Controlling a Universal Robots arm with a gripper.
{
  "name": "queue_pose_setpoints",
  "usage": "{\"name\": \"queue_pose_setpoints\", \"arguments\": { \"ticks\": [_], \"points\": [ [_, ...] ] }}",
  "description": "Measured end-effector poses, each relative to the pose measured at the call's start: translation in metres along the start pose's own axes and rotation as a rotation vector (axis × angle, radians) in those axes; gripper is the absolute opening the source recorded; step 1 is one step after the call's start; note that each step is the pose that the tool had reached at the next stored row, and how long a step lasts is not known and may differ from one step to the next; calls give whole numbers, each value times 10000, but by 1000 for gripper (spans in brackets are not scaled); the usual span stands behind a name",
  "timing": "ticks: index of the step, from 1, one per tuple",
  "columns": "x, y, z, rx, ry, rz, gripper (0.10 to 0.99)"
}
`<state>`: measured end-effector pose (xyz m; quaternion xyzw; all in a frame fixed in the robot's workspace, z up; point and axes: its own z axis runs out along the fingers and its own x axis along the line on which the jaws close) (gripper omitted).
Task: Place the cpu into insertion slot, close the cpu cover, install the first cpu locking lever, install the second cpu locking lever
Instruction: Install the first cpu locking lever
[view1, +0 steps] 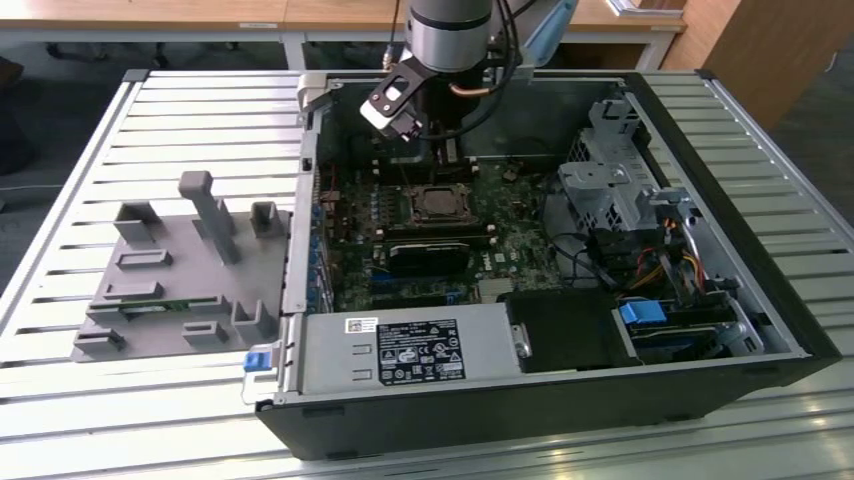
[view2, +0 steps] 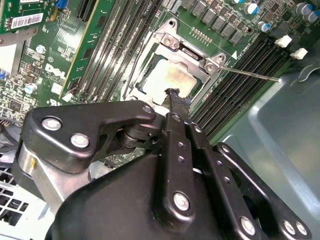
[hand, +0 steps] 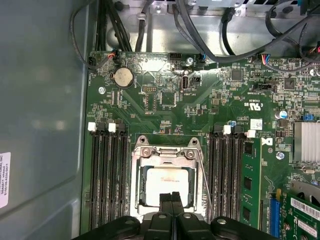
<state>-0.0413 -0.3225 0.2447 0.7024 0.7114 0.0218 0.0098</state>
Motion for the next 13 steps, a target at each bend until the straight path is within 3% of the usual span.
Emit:
{"name": "queue_pose_setpoints", "arguments": {
  "ticks": [13],
  "points": [
    [0, 1, -34, 1, -2, 0, 106]
  ]
}}
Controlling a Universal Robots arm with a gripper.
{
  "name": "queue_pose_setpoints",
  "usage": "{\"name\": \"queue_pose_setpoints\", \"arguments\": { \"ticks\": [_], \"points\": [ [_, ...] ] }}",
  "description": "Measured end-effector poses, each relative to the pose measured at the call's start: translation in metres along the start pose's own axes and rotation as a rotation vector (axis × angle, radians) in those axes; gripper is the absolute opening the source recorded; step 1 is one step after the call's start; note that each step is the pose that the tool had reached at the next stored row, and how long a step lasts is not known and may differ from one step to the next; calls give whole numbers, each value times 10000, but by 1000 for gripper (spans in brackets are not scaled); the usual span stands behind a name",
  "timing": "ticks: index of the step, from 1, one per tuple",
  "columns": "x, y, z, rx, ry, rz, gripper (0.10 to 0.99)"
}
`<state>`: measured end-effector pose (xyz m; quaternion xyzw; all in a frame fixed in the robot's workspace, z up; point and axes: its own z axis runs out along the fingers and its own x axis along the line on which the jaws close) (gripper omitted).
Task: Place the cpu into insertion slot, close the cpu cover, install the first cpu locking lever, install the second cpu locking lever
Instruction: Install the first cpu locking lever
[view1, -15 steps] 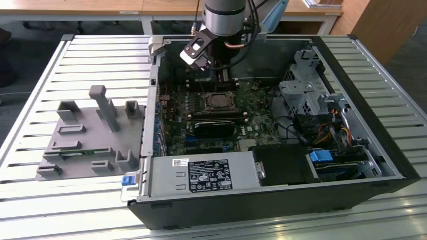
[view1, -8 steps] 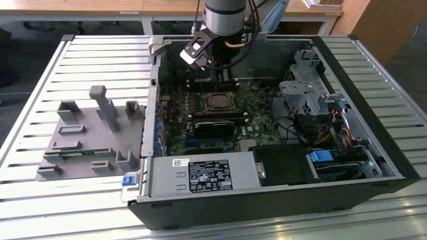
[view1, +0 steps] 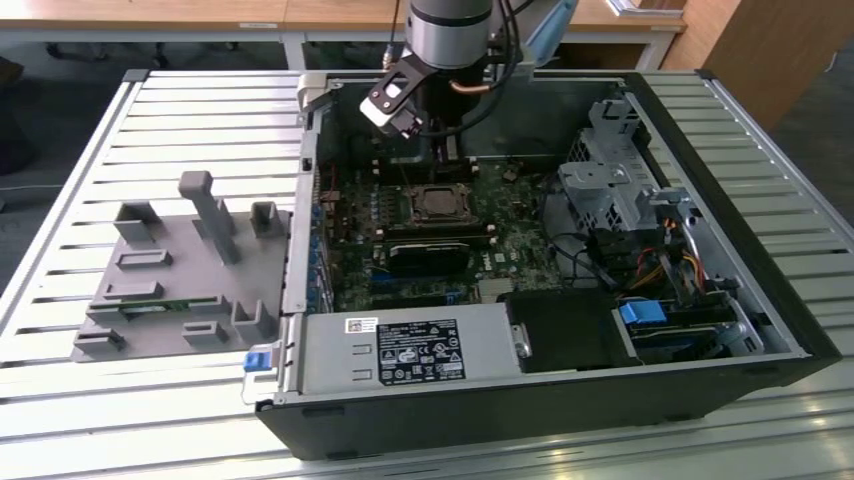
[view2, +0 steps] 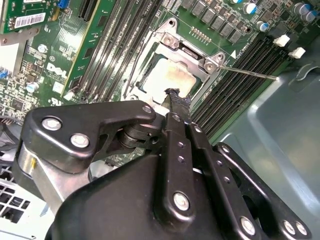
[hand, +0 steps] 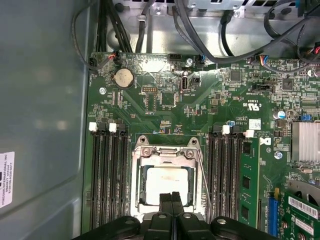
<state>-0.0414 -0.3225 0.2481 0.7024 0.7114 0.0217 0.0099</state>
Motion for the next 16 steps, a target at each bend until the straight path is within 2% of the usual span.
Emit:
{"name": "queue_pose_setpoints", "arguments": {
  "ticks": [10, 16],
  "points": [
    [0, 0, -27, 0, 0, -1, 106],
    [2, 2, -96, -3, 1, 0, 106]
  ]
}}
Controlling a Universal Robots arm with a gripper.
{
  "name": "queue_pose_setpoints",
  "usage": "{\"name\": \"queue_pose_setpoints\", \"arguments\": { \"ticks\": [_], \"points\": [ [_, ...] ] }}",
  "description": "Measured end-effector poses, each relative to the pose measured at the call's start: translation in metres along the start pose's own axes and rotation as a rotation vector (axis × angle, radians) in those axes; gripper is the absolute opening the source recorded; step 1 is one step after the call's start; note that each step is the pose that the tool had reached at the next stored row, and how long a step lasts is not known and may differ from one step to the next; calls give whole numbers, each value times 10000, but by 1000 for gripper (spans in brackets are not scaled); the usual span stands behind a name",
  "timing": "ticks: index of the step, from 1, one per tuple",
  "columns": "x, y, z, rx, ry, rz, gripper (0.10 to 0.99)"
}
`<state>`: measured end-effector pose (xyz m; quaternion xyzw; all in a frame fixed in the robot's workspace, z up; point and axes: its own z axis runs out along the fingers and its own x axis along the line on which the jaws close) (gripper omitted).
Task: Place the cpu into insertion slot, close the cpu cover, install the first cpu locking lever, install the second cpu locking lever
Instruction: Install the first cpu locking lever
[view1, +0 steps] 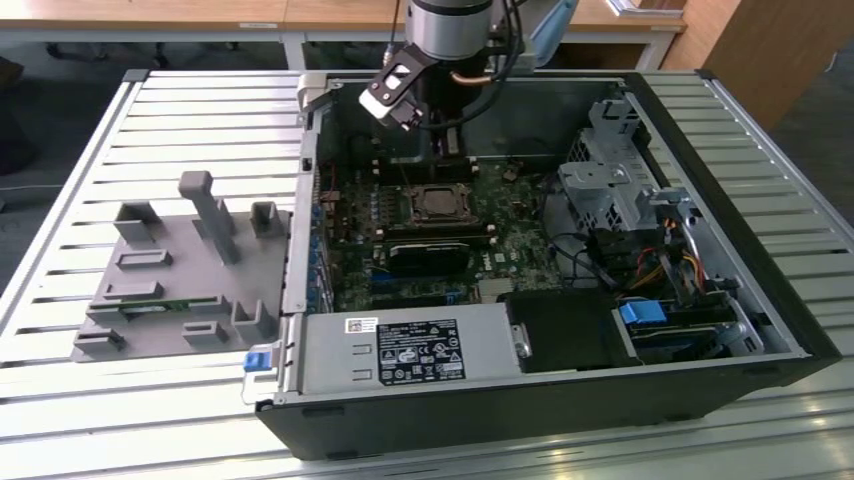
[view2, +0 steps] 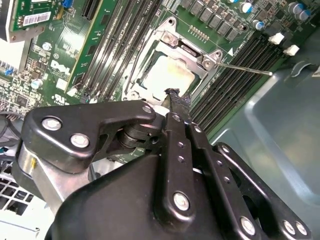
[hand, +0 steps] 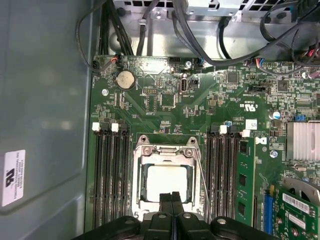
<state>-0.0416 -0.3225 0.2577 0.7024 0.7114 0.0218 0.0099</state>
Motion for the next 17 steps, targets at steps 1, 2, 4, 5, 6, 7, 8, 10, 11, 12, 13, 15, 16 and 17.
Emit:
{"name": "queue_pose_setpoints", "arguments": {
  "ticks": [1, 2, 4, 5, 6, 7, 8, 10, 11, 12, 13, 15, 16, 17],
  "points": [
    [0, 1, -12, -1, -1, 0, 106],
    [0, 1, -16, -1, 0, -3, 106],
    [1, 1, -16, -1, 5, -88, 106],
    [1, 0, -16, 2, 9, -201, 106],
    [0, 0, -17, 5, 14, -331, 106],
    [0, 1, -17, 7, 21, -475, 106],
    [0, 1, -16, 9, 29, -643, 106],
    [0, 1, -17, 15, 43, -984, 106],
    [0, 1, -17, 18, 51, -1146, 106],
    [0, 1, -17, 20, 58, -1298, 106],
    [0, 1, -17, 23, 65, -1446, 106],
    [0, 1, -17, 27, 76, -1696, 106],
    [0, 1, -17, 29, 81, -1813, 106],
    [0, 1, -17, 31, 87, -1929, 106]
  ]
}}
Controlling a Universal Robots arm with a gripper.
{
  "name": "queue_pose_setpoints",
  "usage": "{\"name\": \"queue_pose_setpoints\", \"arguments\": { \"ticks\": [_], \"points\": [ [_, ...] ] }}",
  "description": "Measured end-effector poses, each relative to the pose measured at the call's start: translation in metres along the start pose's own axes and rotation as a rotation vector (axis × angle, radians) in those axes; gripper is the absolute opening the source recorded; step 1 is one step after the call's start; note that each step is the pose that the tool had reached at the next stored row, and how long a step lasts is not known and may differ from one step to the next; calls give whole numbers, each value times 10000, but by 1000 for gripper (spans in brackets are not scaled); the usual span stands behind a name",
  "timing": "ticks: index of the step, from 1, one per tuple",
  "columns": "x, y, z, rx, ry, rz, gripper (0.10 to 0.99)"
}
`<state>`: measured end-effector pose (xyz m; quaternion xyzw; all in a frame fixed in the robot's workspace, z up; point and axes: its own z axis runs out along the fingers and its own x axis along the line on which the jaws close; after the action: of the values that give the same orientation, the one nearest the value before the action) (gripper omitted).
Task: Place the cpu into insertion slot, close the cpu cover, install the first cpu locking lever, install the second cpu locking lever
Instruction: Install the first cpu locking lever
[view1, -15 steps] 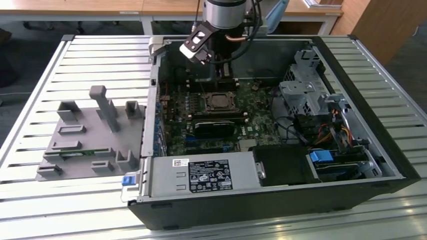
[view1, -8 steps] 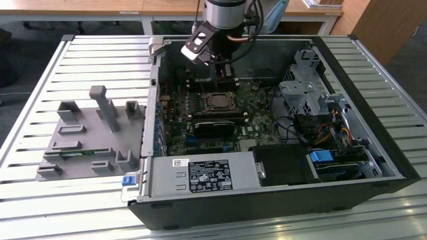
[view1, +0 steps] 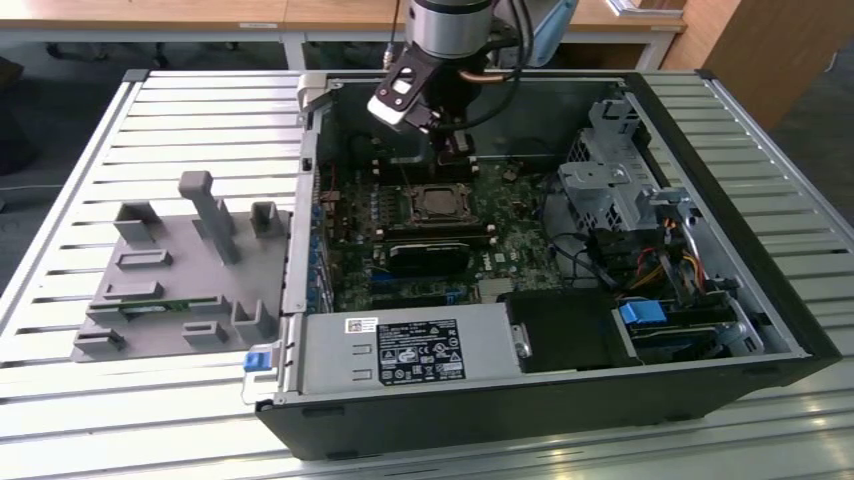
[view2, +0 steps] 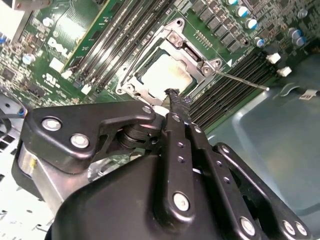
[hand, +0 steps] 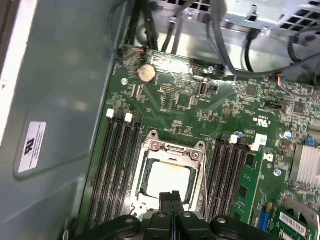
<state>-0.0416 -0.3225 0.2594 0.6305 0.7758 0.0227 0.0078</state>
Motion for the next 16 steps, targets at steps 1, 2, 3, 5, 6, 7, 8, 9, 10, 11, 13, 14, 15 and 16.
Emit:
{"name": "queue_pose_setpoints", "arguments": {
  "ticks": [1, 2, 3, 5, 6, 7, 8, 9, 10, 11, 13, 14, 15, 16],
  "points": [
    [0, 0, 0, 2, 5, -109, 106],
    [0, 0, 0, 4, 10, -215, 106],
    [0, 0, 0, 5, 14, -317, 106],
    [0, 0, 0, 8, 23, -509, 106],
    [0, 0, 0, 10, 27, -602, 106],
    [0, 0, 0, 12, 31, -695, 106],
    [0, 0, 0, 13, 35, -792, 106],
    [0, 0, 0, 14, 40, -881, 106],
    [0, 0, 0, 16, 43, -967, 106],
    [0, 0, 0, 17, 47, -1048, 106],
    [0, 0, 0, 20, 54, -1206, 106],
    [0, 0, 0, 21, 58, -1282, 106],
    [0, 0, 0, 23, 61, -1356, 106],
    [0, 0, 0, 23, 65, -1430, 106]
  ]
}}
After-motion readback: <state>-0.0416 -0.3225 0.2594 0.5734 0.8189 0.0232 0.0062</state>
